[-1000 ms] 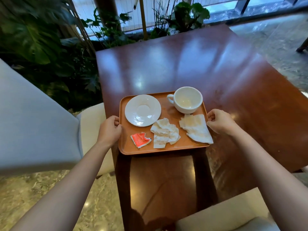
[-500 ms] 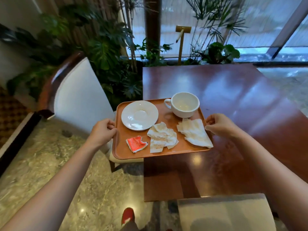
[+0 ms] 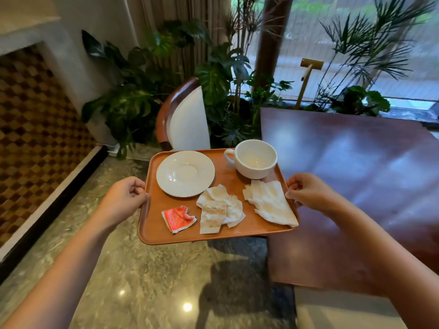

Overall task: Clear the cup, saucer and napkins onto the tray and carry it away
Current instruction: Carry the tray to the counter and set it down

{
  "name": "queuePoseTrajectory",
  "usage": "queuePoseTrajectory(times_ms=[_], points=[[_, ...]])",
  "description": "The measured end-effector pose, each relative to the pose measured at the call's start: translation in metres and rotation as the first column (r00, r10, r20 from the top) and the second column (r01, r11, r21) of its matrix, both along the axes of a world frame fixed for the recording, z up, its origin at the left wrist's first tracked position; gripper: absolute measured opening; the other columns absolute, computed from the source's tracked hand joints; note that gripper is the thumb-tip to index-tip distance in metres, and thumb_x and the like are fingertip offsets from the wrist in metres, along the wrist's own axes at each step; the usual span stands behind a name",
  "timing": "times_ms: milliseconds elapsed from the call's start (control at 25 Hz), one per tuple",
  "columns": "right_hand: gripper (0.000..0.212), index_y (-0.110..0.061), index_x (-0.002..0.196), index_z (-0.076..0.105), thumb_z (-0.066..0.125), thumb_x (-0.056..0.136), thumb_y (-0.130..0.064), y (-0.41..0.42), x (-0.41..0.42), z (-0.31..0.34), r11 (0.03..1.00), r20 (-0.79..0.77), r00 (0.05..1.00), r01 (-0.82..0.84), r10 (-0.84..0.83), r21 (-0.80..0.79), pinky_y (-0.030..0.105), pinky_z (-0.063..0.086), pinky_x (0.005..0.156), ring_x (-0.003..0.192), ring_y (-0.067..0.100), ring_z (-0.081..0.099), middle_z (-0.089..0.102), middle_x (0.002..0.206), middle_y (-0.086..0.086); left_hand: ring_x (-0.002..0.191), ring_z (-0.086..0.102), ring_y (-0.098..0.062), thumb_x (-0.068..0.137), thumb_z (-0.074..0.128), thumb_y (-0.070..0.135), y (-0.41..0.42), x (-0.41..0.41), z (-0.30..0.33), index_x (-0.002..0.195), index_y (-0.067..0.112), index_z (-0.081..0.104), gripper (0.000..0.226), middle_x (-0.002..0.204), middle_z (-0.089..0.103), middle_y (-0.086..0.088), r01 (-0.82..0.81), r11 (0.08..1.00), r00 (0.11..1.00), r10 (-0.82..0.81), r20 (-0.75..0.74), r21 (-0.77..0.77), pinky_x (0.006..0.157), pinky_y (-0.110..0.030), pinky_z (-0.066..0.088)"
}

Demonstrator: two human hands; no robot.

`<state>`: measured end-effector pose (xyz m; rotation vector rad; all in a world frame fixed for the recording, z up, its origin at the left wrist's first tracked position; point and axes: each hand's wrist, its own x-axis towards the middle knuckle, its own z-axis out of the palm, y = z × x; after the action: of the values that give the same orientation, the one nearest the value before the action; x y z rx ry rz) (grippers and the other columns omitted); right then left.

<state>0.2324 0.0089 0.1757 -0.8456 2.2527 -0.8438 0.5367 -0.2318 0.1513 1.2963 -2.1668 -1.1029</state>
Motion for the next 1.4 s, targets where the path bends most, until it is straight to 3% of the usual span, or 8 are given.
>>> queuePoseTrajectory(times_ms=[160,480,640,800,1000,1120,1240,1400], points=[[0.017,-0.014,0.076,0.063,0.057,0.08,0.002,-0.054,0.055,0.002,0.999,0.017,0.999,-0.04,0.04,0.003,0.018,0.05,0.049,0.057,0.012,0.06,0.061,0.065,0.002,0.068,0.063,-0.023,0.082,0.063,-0.002,-0.042,0.065,0.013,0.086,0.008,0.061,0.011,0.074,0.065,-0.013,-0.035,0.999,0.999,0.035,0.01,0.011,0.057,-0.026,0.049],[0.017,-0.018,0.078,0.058,0.058,0.086,-0.002,-0.177,0.124,0.009,0.975,0.012,0.977,-0.211,0.212,-0.064,0.014,0.049,0.052,0.068,0.01,0.064,0.063,0.075,0.0,0.057,0.06,-0.008,0.082,0.063,0.0,-0.127,0.154,0.017,0.084,0.012,0.061,0.012,0.067,0.064,-0.004,-0.164,0.986,0.985,0.164,0.052,-0.009,0.045,-0.008,0.045],[0.015,-0.014,0.08,0.06,0.056,0.084,0.0,-0.253,0.126,0.008,0.959,-0.007,0.959,-0.282,0.282,-0.035,0.013,0.047,0.049,0.069,0.011,0.063,0.062,0.077,0.002,0.056,0.064,-0.001,0.083,0.064,0.003,-0.172,0.172,0.012,0.081,0.017,0.062,0.014,0.071,0.069,-0.004,-0.249,0.968,0.966,0.25,0.073,-0.025,0.044,-0.01,0.046],[0.016,-0.016,0.079,0.062,0.058,0.082,-0.001,-0.342,0.116,0.014,0.928,-0.063,0.926,-0.374,0.372,-0.012,0.017,0.047,0.052,0.066,0.011,0.062,0.063,0.073,0.002,0.067,0.066,-0.013,0.083,0.064,0.005,-0.222,0.177,0.02,0.081,0.018,0.062,0.014,0.072,0.069,-0.004,-0.367,0.93,0.927,0.368,0.072,-0.035,0.054,-0.02,0.044],[0.015,-0.012,0.077,0.064,0.058,0.083,0.0,-0.451,0.111,0.029,0.87,-0.107,0.867,-0.493,0.487,-0.032,0.02,0.05,0.054,0.064,0.013,0.063,0.065,0.071,0.006,0.066,0.062,-0.008,0.084,0.061,0.006,-0.287,0.175,0.03,0.079,0.019,0.06,0.014,0.072,0.068,0.0,-0.49,0.868,0.864,0.496,0.088,-0.084,0.053,-0.018,0.039],[0.011,-0.002,0.085,0.068,0.057,0.082,0.002,-0.519,0.11,0.034,0.843,-0.113,0.838,-0.537,0.533,-0.009,0.032,0.059,0.066,0.072,0.022,0.066,0.068,0.078,0.014,0.072,0.062,-0.01,0.084,0.061,0.007,-0.333,0.177,0.03,0.081,0.019,0.061,0.013,0.077,0.068,0.0,-0.538,0.839,0.837,0.543,0.071,-0.082,0.056,-0.019,0.038],[0.012,-0.004,0.085,0.068,0.058,0.081,0.001,-0.586,0.111,0.032,0.842,-0.102,0.837,-0.539,0.538,0.013,0.04,0.059,0.076,0.08,0.025,0.068,0.07,0.085,0.017,0.071,0.064,-0.012,0.084,0.06,0.007,-0.385,0.18,0.024,0.081,0.02,0.061,0.013,0.074,0.069,0.0,-0.56,0.824,0.822,0.565,0.067,-0.085,0.055,-0.02,0.039],[0.013,-0.007,0.081,0.068,0.058,0.082,0.001,-0.682,0.124,0.036,0.845,-0.089,0.841,-0.535,0.534,0.014,0.03,0.058,0.067,0.078,0.021,0.067,0.069,0.084,0.013,0.069,0.065,-0.012,0.083,0.059,0.008,-0.478,0.195,0.026,0.078,0.021,0.061,0.014,0.068,0.07,0.003,-0.547,0.831,0.83,0.554,0.062,-0.099,0.057,-0.024,0.043]])
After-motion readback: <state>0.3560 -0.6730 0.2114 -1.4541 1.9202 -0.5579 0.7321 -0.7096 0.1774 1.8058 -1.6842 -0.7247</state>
